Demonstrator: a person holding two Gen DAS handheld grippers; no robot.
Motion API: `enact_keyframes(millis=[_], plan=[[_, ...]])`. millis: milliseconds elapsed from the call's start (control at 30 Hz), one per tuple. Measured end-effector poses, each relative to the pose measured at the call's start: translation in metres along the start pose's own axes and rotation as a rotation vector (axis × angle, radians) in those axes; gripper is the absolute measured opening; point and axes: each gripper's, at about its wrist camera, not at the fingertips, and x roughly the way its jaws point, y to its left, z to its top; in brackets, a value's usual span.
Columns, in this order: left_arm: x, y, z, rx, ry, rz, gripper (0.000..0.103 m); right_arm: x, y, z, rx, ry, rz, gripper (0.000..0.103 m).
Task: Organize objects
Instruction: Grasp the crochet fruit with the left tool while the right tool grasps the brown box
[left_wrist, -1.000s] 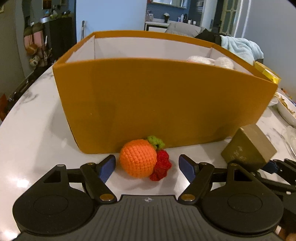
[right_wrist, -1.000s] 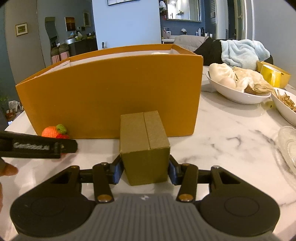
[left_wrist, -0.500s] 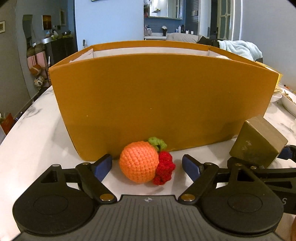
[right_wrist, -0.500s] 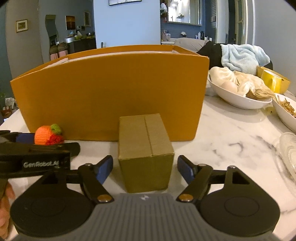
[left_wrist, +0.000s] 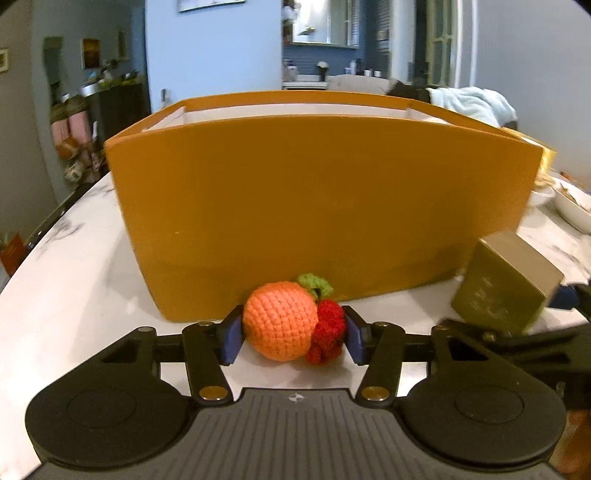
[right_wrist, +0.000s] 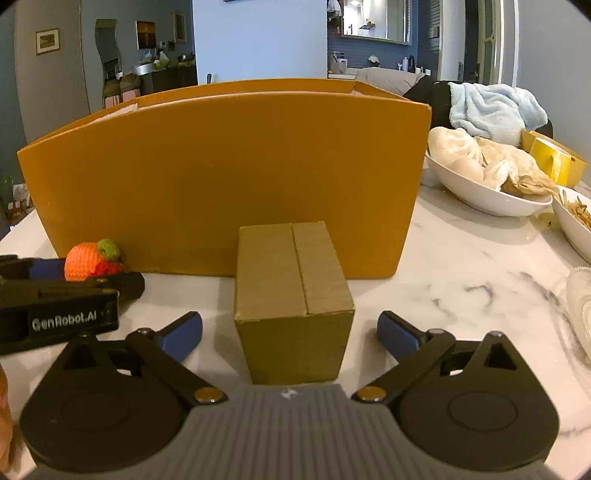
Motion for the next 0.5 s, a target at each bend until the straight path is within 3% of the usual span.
enact_keyframes(millis=[67, 133, 300, 500], plan=[[-0.001, -0.001, 0.000, 0.001, 0.000, -0.008, 0.063, -0.001, -0.001, -0.001, 0.011, -0.005, -0.002, 0.099], [-0.002, 0.000, -0.001, 0.003, 0.002, -0.014, 0.062, -0.004, -0.001, -0.002, 0.015, -0.018, -0.010, 0.089], [-0.004, 0.001, -0.002, 0.012, 0.000, -0.035, 0.062, -0.007, 0.006, -0.004, -0.031, -0.033, -0.036, 0.051], [-0.010, 0.000, -0.006, 0.024, 0.002, -0.039, 0.061, -0.014, 0.005, -0.008, -0.017, -0.045, -0.012, 0.048]])
